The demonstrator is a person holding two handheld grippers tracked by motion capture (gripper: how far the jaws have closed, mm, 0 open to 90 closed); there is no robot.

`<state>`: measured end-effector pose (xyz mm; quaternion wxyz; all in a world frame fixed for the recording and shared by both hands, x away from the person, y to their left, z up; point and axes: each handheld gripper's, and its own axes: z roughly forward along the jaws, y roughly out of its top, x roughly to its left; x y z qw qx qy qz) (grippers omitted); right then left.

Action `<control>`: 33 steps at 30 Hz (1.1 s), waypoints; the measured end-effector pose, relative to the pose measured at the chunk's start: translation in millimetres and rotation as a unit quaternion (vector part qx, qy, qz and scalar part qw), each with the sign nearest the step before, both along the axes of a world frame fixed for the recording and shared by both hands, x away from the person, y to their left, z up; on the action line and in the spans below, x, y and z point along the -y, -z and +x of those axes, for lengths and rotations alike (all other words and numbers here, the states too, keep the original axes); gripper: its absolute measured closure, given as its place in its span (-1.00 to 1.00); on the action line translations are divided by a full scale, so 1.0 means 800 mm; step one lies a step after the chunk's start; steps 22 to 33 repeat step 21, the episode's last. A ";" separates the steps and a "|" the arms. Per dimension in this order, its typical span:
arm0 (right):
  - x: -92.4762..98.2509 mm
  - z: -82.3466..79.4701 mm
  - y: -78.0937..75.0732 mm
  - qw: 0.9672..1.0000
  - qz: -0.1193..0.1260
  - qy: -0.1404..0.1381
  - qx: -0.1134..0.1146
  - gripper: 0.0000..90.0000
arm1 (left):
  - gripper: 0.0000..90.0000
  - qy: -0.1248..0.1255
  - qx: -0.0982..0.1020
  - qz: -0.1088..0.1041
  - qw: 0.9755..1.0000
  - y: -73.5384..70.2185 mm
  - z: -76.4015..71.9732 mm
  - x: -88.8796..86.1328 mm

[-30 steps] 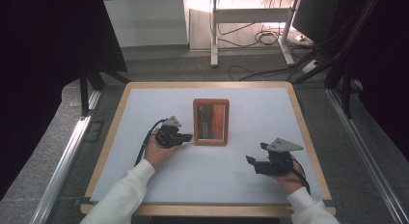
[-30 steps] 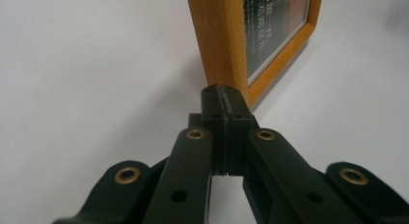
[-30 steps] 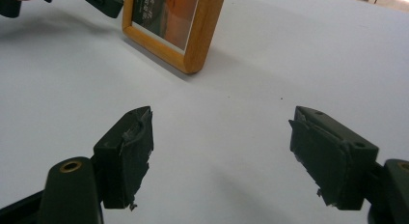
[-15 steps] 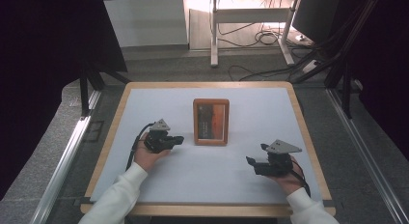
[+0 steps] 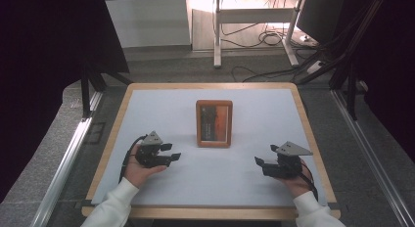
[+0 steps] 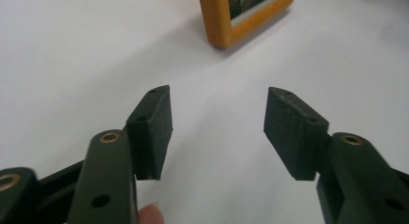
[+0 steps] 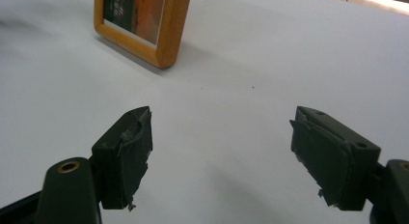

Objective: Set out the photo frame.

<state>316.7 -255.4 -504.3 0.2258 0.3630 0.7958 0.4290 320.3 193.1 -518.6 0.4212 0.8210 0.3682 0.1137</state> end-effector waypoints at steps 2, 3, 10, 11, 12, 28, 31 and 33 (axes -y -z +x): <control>0.001 0.002 0.003 1.000 -0.003 0.003 -0.003 -0.50 | -0.08 -0.003 0.002 0.001 1.000 0.000 -0.004 -0.003; 0.002 0.004 0.004 1.000 -0.001 0.004 -0.008 -0.51 | -0.09 -0.003 0.003 0.002 1.000 0.001 -0.005 -0.005; 0.001 0.004 0.005 1.000 -0.003 0.004 -0.002 -0.51 | -0.14 -0.005 -0.001 0.010 1.000 0.006 0.001 -0.005; 0.001 0.004 0.005 1.000 -0.005 0.005 -0.002 -0.51 | -0.14 -0.004 -0.001 0.013 1.000 0.007 0.001 -0.004; 0.001 0.005 0.005 1.000 -0.006 0.004 -0.001 -0.52 | -0.14 -0.003 0.000 0.016 1.000 0.008 0.001 -0.004; 0.001 0.006 0.006 1.000 -0.004 0.002 0.003 -0.54 | -0.17 -0.011 0.002 0.016 1.000 0.008 0.006 -0.007; 0.001 0.006 0.006 1.000 -0.004 0.002 0.003 -0.54 | -0.17 -0.011 0.002 0.016 1.000 0.008 0.006 -0.007; 0.001 0.006 0.006 1.000 -0.004 0.002 0.003 -0.54 | -0.17 -0.011 0.002 0.016 1.000 0.008 0.006 -0.007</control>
